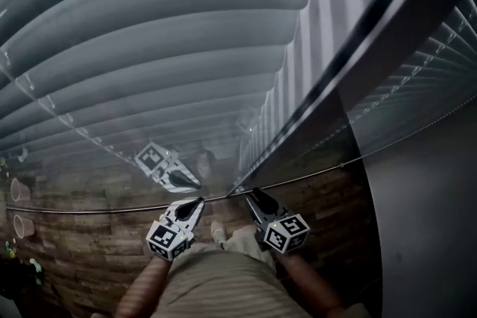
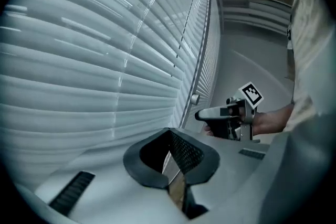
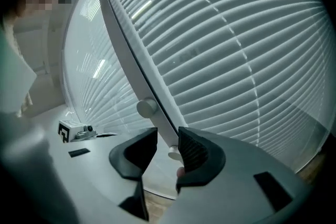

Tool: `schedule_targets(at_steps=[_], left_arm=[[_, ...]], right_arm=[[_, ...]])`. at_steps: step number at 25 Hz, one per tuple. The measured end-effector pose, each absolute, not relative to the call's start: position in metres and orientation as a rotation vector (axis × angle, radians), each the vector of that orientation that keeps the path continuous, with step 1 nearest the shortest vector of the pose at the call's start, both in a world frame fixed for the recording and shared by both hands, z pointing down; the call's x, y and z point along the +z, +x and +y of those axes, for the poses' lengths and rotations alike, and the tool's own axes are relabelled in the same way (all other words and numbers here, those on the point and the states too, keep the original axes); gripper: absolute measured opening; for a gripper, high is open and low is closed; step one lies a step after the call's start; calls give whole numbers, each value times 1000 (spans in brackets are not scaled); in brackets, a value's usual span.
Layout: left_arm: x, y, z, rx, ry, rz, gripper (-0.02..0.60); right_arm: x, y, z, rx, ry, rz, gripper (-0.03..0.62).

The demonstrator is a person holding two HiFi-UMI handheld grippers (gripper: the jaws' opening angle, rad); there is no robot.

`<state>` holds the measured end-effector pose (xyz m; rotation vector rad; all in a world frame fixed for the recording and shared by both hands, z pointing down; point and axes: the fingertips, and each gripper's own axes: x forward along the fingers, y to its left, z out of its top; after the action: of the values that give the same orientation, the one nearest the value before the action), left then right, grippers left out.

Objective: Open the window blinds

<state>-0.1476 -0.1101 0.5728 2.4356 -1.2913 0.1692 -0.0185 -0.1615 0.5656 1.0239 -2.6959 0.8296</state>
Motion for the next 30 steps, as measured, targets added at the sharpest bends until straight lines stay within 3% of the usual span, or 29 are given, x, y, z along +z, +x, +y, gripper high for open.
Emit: schedule_targets(at_steps=[8, 17, 30], left_arm=[[589, -155, -131, 136, 2478, -1191, 12], [580, -151, -136, 90, 2461, -1194, 12], [525, -127, -96, 185, 2552, -1317, 12]], right_arm=[[623, -42, -180, 866, 1062, -2582, 114], [618, -61, -183, 828, 1003, -2564, 114], [601, -19, -150, 970, 858, -2516, 114]])
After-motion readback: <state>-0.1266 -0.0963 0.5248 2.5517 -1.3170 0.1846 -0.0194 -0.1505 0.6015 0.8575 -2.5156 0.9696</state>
